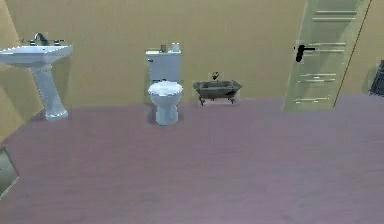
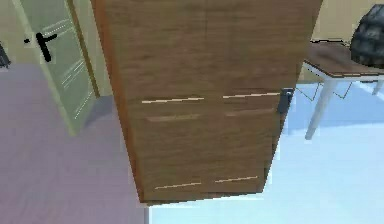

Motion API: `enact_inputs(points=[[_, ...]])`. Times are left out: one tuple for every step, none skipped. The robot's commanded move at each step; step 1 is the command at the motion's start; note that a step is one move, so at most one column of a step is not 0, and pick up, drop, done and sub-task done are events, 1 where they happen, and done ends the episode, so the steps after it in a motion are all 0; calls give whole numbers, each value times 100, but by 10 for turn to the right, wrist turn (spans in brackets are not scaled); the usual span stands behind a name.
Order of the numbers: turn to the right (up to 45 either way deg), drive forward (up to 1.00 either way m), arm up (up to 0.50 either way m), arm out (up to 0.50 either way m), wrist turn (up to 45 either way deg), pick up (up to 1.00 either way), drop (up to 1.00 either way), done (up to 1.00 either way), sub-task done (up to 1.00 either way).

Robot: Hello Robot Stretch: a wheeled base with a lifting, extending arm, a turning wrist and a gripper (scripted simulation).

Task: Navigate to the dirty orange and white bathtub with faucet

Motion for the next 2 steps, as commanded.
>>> enact_inputs(points=[[0,100,0,0,0,0,0,0,0],[0,85,0,0,0,0,0,0,0]])
